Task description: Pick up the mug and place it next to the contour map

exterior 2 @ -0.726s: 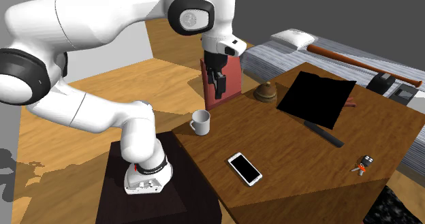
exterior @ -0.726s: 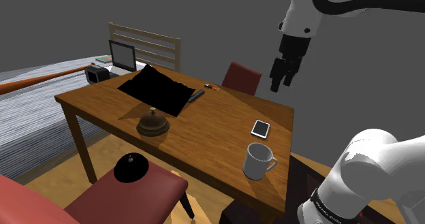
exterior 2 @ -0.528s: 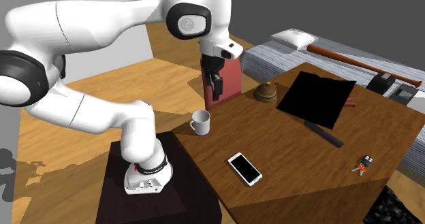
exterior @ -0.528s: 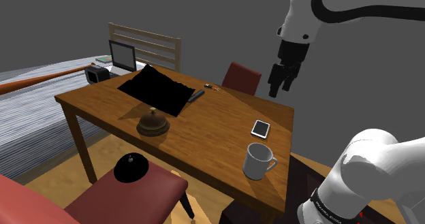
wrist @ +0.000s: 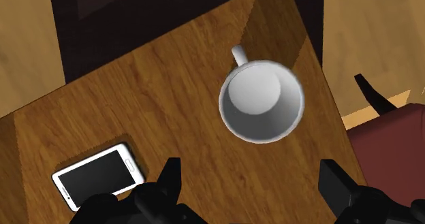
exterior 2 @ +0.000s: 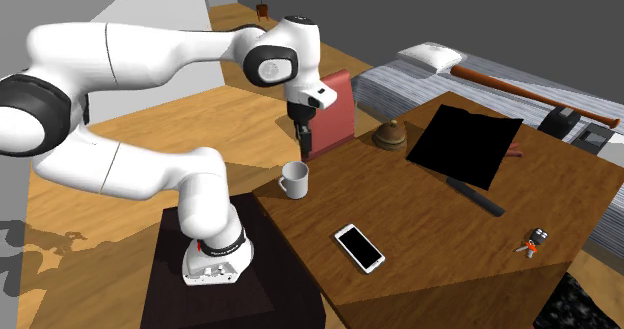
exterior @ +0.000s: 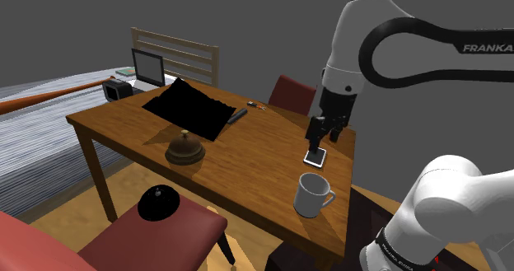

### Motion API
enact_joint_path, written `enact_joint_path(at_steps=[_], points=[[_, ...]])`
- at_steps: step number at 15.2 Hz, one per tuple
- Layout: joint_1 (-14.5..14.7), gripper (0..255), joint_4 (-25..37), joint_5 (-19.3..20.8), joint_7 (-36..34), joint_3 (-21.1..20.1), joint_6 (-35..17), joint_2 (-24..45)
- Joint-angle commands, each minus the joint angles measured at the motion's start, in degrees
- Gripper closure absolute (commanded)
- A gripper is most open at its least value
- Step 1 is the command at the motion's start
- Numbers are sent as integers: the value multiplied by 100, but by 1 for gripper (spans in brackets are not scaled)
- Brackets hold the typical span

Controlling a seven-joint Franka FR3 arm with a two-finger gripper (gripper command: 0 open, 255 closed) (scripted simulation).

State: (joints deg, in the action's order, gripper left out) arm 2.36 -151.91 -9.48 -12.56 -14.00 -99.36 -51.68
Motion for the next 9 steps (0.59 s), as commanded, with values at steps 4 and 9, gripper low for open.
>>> enact_joint_path(at_steps=[4,9], points=[[240,0,-714,-506,-717,-705,-761,-6],[419,0,-1084,-932,-1308,-1351,-1510,344]])
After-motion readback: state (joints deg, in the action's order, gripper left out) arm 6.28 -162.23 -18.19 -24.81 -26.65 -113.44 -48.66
